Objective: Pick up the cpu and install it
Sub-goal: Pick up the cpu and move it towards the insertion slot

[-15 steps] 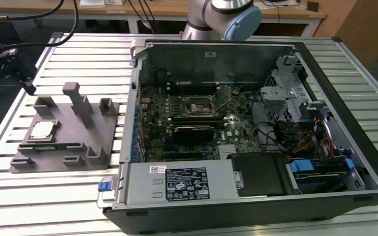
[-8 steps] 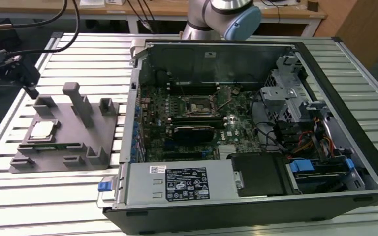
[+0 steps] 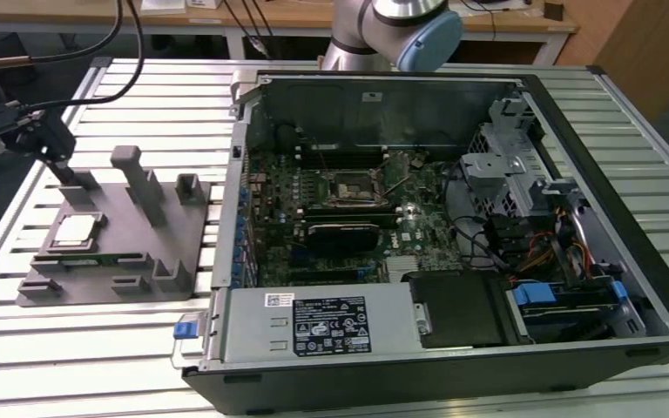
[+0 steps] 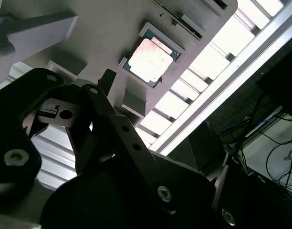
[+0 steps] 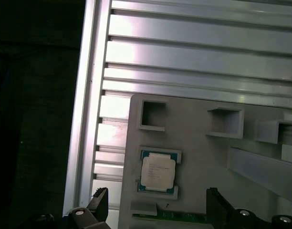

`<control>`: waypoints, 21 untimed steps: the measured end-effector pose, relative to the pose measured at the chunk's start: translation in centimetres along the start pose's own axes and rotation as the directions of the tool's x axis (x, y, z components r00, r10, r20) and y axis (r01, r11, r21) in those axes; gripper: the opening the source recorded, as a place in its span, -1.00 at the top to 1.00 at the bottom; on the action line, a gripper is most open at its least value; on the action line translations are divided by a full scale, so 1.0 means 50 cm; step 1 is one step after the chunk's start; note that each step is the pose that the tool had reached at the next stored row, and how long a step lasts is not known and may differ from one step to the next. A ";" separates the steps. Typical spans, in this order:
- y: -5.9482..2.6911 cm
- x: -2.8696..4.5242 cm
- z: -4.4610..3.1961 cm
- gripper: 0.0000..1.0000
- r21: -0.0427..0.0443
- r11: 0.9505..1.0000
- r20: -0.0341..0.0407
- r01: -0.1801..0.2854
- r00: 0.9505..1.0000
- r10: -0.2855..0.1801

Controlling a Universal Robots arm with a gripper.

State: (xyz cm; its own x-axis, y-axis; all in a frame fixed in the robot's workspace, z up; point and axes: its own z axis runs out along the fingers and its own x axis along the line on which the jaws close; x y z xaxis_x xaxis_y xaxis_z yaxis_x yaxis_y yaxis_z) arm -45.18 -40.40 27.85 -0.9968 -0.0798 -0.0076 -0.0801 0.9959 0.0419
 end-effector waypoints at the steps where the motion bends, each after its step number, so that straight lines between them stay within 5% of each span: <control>1: 0.000 0.000 0.001 -0.79 0.000 1.000 0.000 0.000 1.000 0.000; 10: -0.002 0.000 0.028 -0.79 0.001 1.000 0.000 -0.007 1.000 0.007; 16: -0.002 0.000 0.042 -0.79 0.002 0.996 0.004 -0.089 0.996 0.089; 21: -0.003 -0.002 0.058 -0.79 0.002 0.995 0.004 -0.096 0.995 0.096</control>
State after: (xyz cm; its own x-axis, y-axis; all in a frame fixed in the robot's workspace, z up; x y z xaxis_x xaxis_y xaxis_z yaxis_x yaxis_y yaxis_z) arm -45.05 -40.43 24.95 -0.9998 0.0161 -0.0078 0.0157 0.9991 0.0406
